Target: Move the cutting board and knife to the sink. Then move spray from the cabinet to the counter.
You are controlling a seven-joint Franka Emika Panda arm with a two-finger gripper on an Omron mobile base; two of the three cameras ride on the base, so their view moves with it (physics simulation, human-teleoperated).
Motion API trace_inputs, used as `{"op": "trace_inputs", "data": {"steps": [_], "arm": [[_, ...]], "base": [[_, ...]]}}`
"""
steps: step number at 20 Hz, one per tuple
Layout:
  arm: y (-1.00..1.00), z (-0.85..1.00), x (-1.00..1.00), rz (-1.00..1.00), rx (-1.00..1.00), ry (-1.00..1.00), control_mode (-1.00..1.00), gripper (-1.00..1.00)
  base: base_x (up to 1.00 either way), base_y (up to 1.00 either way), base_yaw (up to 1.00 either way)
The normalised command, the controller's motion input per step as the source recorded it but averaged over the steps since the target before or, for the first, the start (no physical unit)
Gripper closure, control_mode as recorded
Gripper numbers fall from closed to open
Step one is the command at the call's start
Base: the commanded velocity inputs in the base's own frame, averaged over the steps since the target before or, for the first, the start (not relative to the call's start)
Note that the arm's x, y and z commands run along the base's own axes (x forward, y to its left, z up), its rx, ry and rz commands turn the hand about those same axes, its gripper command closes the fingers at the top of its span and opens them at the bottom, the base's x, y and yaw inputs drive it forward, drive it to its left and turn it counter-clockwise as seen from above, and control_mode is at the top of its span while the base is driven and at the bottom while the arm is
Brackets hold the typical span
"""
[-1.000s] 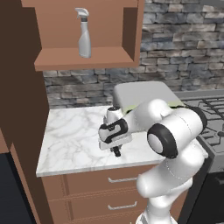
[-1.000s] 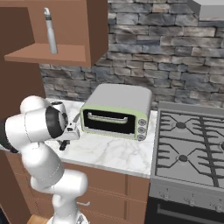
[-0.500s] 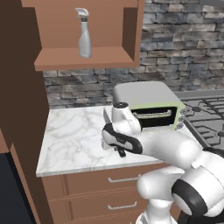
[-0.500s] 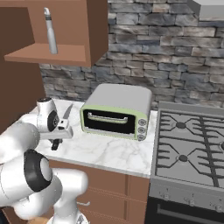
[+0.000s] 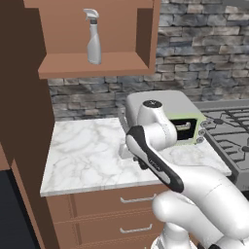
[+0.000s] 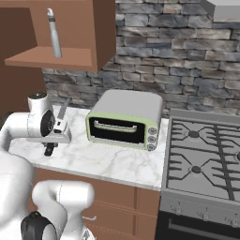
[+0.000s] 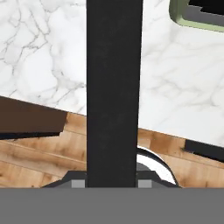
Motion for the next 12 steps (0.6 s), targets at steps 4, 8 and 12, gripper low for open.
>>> {"op": "trace_inputs", "data": {"steps": [4, 8, 12], "arm": [[0.00, 0.82, -0.43, -0.06, 0.00, 0.00, -1.00, 1.00], [0.00, 0.30, -0.20, -0.06, 0.00, 0.00, -1.00, 1.00], [0.01, 0.00, 0.00, 0.00, 0.00, 0.00, -1.00, 1.00]], "base": [[0.00, 0.00, 0.00], [0.00, 0.00, 0.00], [0.00, 0.00, 0.00]]}}
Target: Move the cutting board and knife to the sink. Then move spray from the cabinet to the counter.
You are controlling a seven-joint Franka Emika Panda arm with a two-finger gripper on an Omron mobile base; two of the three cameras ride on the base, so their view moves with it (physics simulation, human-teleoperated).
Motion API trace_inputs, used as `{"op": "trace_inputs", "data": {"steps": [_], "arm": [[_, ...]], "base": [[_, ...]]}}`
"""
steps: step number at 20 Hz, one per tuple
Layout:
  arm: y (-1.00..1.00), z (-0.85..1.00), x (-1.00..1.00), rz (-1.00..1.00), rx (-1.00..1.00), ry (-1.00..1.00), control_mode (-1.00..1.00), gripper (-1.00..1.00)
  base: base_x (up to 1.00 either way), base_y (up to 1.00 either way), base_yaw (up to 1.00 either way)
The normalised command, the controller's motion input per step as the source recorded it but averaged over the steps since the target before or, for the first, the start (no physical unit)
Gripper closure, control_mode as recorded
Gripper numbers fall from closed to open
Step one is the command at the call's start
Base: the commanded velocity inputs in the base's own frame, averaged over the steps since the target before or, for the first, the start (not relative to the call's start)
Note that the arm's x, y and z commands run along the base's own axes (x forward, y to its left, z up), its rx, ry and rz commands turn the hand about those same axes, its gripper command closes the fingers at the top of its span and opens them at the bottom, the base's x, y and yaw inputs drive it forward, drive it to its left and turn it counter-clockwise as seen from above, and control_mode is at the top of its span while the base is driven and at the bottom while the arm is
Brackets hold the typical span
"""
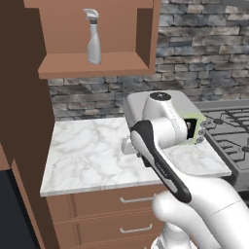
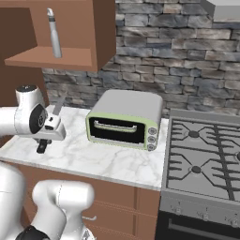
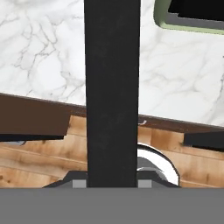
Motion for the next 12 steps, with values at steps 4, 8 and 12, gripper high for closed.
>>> {"op": "trace_inputs", "data": {"steps": [4, 8, 12], "arm": [[-0.11, 0.00, -0.40, -0.05, 0.00, -0.09, -1.00, 1.00], [-0.18, 0.00, -0.47, -0.09, 0.01, -0.10, 1.00, 1.00], [0.00, 0.00, 0.00, 0.00, 0.00, 0.00, 1.00, 1.00]], "base": [[0.00, 0.00, 0.00], [-0.49, -0.17, -0.15], [-0.74, -0.31, -0.39]]}}
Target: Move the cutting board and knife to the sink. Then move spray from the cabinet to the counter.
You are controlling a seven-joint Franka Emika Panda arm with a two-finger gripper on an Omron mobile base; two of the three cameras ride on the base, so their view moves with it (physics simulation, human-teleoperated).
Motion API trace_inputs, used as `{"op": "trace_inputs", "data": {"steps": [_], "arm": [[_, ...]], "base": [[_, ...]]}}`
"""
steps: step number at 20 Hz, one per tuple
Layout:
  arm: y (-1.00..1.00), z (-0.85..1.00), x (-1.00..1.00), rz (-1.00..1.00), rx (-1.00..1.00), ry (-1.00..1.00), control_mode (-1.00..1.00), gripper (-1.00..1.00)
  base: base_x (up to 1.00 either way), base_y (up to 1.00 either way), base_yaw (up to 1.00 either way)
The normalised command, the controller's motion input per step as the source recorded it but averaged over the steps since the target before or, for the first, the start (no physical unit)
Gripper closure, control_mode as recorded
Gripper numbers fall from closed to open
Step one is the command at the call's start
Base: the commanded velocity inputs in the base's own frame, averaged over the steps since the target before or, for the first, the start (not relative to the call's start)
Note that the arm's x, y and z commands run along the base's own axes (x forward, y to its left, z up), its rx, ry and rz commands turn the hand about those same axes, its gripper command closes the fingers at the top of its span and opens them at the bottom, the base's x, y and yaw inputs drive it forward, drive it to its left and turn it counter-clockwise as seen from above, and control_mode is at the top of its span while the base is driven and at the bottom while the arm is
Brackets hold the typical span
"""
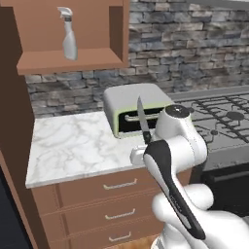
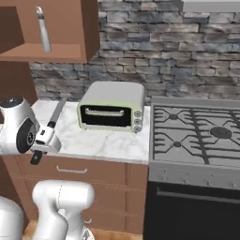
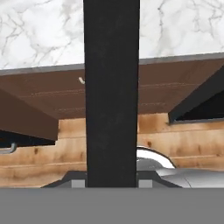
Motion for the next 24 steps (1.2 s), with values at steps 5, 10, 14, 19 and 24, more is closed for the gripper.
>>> {"op": "trace_inputs", "data": {"steps": [5, 10, 14, 19, 24], "arm": [[0.00, 0.00, 0.00, 0.00, 0.00, 0.00, 1.00, 1.00], [0.00, 0.00, 0.00, 0.00, 0.00, 0.00, 1.00, 1.00], [0.00, 0.00, 0.00, 0.00, 0.00, 0.00, 1.00, 1.00], [0.00, 0.00, 0.00, 0.00, 0.00, 0.00, 1.00, 1.00], [0.00, 0.00, 0.00, 0.00, 0.00, 0.00, 1.00, 1.00]], "base": [[-0.46, -0.28, -0.50], [-0.06, -0.47, -0.57], [0.00, -0.31, -0.66], [0.01, -0.19, -0.71], [0.00, -0.11, -0.74]]}}
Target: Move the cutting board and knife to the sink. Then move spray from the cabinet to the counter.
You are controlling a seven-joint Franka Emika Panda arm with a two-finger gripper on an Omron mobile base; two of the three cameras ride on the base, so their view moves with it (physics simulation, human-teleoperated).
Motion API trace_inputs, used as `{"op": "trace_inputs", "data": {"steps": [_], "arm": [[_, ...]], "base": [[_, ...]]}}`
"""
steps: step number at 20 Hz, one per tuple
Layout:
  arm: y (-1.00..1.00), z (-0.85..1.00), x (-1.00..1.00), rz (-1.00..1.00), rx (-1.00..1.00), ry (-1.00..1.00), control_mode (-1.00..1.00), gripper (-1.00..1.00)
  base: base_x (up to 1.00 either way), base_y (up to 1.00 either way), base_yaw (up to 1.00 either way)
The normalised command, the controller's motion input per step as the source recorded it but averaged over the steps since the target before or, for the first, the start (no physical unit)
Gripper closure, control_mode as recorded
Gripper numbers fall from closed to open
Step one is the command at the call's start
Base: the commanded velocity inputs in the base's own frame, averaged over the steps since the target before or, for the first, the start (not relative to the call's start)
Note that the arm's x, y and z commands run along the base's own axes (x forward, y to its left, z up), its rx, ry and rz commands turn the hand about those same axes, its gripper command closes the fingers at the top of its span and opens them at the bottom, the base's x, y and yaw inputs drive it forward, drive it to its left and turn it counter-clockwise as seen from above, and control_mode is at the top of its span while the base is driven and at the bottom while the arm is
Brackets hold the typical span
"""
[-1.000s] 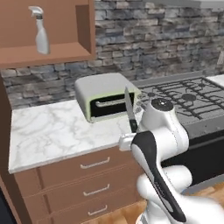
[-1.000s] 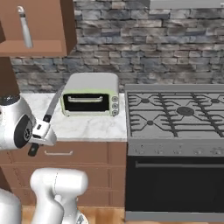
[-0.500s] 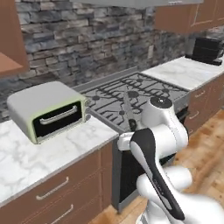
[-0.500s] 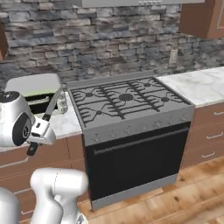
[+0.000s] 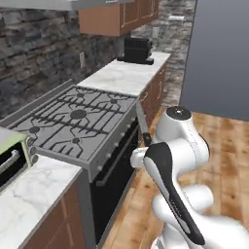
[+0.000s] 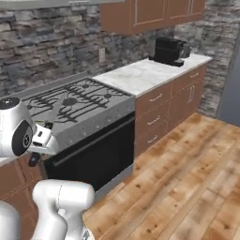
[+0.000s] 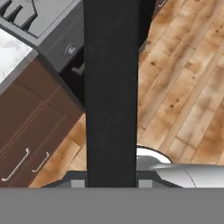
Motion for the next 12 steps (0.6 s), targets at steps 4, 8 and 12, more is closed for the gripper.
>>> {"op": "trace_inputs", "data": {"steps": [4, 8, 12], "arm": [[0.00, 0.00, 0.00, 0.00, 0.00, 0.00, 1.00, 1.00], [0.00, 0.00, 0.00, 0.00, 0.00, 0.00, 1.00, 1.00], [0.00, 0.00, 0.00, 0.00, 0.00, 0.00, 1.00, 1.00]], "base": [[0.02, -0.23, -0.71], [0.05, -0.26, -0.70], [0.09, -0.24, -0.69]]}}
